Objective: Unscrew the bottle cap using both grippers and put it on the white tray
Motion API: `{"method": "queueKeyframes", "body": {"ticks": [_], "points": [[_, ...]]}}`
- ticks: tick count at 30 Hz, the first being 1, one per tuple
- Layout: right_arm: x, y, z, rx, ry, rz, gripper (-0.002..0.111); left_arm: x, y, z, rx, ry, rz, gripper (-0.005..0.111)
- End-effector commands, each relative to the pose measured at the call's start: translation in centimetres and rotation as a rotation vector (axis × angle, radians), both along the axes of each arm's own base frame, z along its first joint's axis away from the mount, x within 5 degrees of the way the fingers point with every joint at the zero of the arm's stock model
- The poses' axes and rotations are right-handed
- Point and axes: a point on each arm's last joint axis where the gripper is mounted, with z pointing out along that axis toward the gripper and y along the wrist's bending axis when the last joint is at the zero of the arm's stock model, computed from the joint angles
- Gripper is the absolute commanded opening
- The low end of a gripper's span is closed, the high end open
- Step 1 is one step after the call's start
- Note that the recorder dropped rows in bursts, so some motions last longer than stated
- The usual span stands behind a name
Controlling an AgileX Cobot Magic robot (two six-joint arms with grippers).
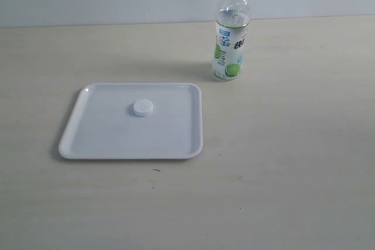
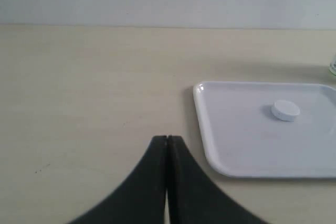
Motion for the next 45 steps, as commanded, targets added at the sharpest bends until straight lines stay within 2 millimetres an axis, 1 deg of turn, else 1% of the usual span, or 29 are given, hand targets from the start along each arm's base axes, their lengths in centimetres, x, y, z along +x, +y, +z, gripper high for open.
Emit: {"method": "queueKeyframes", "body": {"ticks": [1,4,5,8,9,10,14,18,22,45], "points": [[1.5,-2.1,-3.1,0.071,0.167,-0.227,0.0,0.0,0.0,0.0,-0.008,-0.01,0.004,0.0],[1.9,-2.2,-6.0,-0.116,0.359,-0.276,0.0,0.0,0.0,0.0,-0.008,-0.01,0.004,0.0],[1.8,-2.1,-7.4,-0.16,0.441,-0.27,0.0,0.0,0.0,0.0,-0.008,-0.01,0.004,0.0],[1.5,-2.2,-10.0,-0.168,0.509,-0.273,0.0,0.0,0.0,0.0,-0.008,-0.01,0.004,0.0],[1.4,-2.3,-11.1,-0.175,0.523,-0.277,0.0,0.0,0.0,0.0,-0.008,-0.01,0.004,0.0],[1.3,-2.3,-11.7,-0.181,0.529,-0.28,0.0,0.0,0.0,0.0,-0.008,-0.01,0.004,0.0],[1.3,-2.6,-15.1,-0.193,0.602,-0.324,0.0,0.0,0.0,0.0,-0.008,-0.01,0.004,0.0],[1.4,-2.8,-17.3,-0.193,0.651,-0.351,0.0,0.0,0.0,0.0,-0.008,-0.01,0.004,0.0],[1.1,-2.8,-17.2,-0.219,0.604,-0.368,0.0,0.0,0.0,0.0,-0.008,-0.01,0.004,0.0],[1.1,-2.8,-17.2,-0.202,0.604,-0.361,0.0,0.0,0.0,0.0,-0.008,-0.01,0.004,0.0]]}}
